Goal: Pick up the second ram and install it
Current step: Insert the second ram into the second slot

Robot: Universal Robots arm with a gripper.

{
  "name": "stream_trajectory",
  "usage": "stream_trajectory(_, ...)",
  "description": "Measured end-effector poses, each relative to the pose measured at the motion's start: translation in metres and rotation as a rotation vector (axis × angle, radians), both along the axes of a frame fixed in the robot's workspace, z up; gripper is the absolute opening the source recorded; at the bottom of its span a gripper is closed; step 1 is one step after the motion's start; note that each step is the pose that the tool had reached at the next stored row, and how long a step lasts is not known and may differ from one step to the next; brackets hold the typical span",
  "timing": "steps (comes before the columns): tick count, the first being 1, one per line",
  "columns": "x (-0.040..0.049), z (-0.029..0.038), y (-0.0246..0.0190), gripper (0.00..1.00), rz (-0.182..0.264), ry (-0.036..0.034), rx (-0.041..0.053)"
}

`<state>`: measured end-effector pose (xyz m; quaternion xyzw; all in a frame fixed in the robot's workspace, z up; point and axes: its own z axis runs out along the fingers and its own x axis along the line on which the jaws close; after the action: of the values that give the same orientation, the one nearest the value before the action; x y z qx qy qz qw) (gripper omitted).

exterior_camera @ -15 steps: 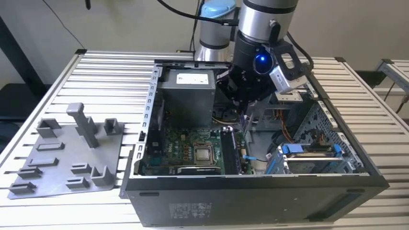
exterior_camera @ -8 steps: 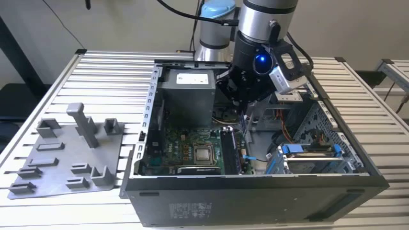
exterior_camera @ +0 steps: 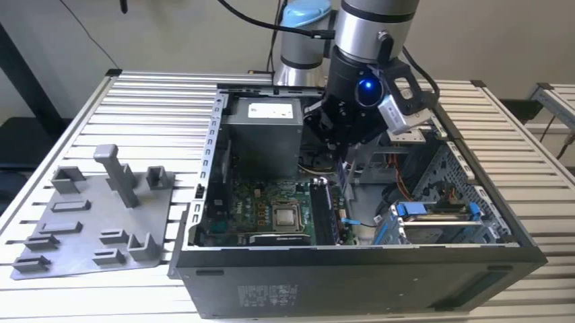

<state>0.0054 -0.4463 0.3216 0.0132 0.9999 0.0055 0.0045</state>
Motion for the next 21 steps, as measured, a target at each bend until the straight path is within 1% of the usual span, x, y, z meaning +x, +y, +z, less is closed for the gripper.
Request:
stream_trajectory(3,0.0,-0.0045,0.0,0.14,0.003,0.0,-0.0046)
stream_trajectory(9,-0.0002,-0.0134,-0.0002,0.14,0.037,0.0015,-0.0048)
stream_trajectory(15,-0.0091,-0.0236,-0.0002,0.14,0.064,0.0017,-0.0047)
stream_trajectory(18,-0.0118,-0.0288,-0.0003,0.14,0.065,0.0026,-0.0049)
stream_trajectory(21,-0.0121,-0.0341,-0.0007,0.14,0.042,0.0028,-0.0047)
